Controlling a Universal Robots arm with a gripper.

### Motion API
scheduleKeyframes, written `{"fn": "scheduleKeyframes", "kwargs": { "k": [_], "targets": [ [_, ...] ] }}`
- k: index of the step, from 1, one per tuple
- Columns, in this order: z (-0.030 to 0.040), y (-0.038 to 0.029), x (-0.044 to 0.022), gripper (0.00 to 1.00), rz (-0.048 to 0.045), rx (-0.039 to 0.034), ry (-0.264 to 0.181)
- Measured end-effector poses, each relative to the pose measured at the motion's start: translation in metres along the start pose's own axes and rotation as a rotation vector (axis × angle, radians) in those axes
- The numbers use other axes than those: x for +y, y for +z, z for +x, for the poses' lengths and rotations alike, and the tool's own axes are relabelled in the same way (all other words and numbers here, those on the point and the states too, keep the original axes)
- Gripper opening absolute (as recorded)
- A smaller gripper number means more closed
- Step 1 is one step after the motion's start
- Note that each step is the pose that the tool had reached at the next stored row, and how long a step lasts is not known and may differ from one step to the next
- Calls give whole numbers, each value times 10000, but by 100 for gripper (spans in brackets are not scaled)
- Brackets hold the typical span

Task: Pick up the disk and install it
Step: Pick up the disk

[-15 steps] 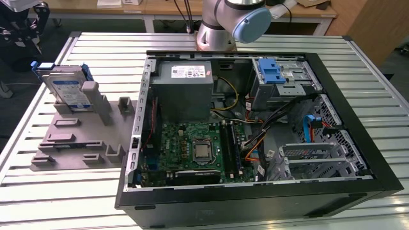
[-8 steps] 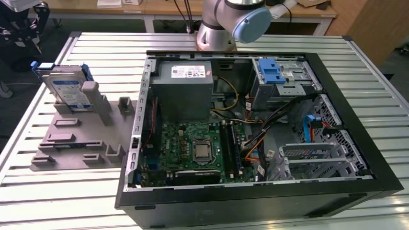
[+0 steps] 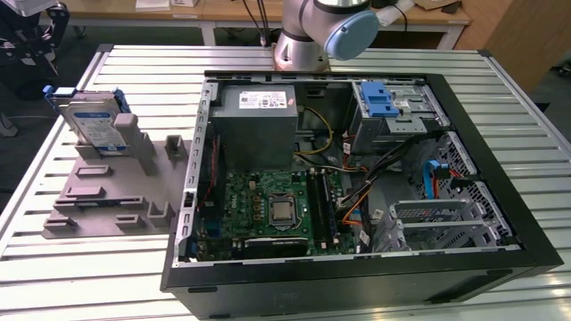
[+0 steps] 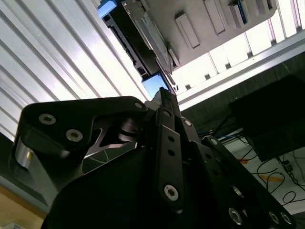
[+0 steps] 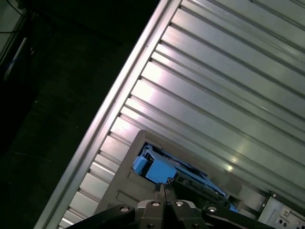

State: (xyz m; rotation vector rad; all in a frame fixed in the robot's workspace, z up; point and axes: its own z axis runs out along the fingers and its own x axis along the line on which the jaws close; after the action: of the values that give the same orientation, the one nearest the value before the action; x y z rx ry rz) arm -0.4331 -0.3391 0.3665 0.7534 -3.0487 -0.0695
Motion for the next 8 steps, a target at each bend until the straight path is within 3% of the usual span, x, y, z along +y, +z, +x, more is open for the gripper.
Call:
{"fn": "scheduleKeyframes", "kwargs": {
  "k": [8],
  "targets": [
    [0, 0, 0, 11, -1, 5, -124]
  ]
}}
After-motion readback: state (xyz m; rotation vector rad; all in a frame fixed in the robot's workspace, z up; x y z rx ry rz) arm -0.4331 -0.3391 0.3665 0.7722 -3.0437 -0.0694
